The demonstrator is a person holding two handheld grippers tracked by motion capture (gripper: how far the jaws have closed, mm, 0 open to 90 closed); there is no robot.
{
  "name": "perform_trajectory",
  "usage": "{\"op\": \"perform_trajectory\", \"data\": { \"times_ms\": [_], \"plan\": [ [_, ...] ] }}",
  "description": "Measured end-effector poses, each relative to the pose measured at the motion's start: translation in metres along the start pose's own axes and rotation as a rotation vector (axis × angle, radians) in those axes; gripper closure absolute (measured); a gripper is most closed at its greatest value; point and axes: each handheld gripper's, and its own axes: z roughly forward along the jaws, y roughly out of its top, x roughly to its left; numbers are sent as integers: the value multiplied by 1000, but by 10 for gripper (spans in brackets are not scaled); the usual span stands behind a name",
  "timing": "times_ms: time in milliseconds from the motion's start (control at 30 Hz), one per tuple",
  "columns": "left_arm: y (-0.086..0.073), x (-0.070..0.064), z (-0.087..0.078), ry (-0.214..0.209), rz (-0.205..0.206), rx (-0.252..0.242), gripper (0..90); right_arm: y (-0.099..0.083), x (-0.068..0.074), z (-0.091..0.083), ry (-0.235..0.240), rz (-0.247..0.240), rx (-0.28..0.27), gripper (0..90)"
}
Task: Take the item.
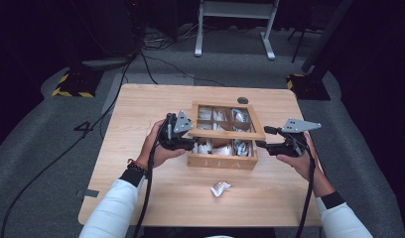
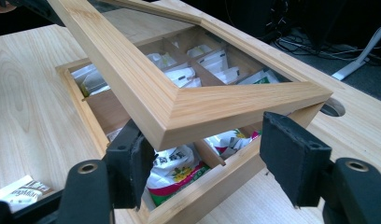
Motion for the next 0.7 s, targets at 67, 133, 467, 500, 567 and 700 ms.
{"op": "perform_trajectory", "data": {
  "times_ms": [67, 133, 467, 500, 567, 700],
  "plan": [
    [-1, -2, 0, 3, 12, 11, 340, -1, 2, 0, 1, -6, 10, 352],
    [-4, -4, 1, 1, 10, 14, 331, -3, 4, 1, 12, -7, 19, 350],
    [-11, -8, 2, -16, 24, 42, 323, -10, 9, 5, 34, 1, 41, 341],
    [-12, -8, 2, -19, 21, 45, 322, -11, 9, 5, 34, 0, 44, 341],
    [-12, -9, 2, -21, 23, 45, 322, -11, 9, 5, 33, -3, 47, 341],
    [-14, -9, 3, -31, 26, 56, 315, -13, 11, 3, 47, 4, 47, 333]
  ]
}}
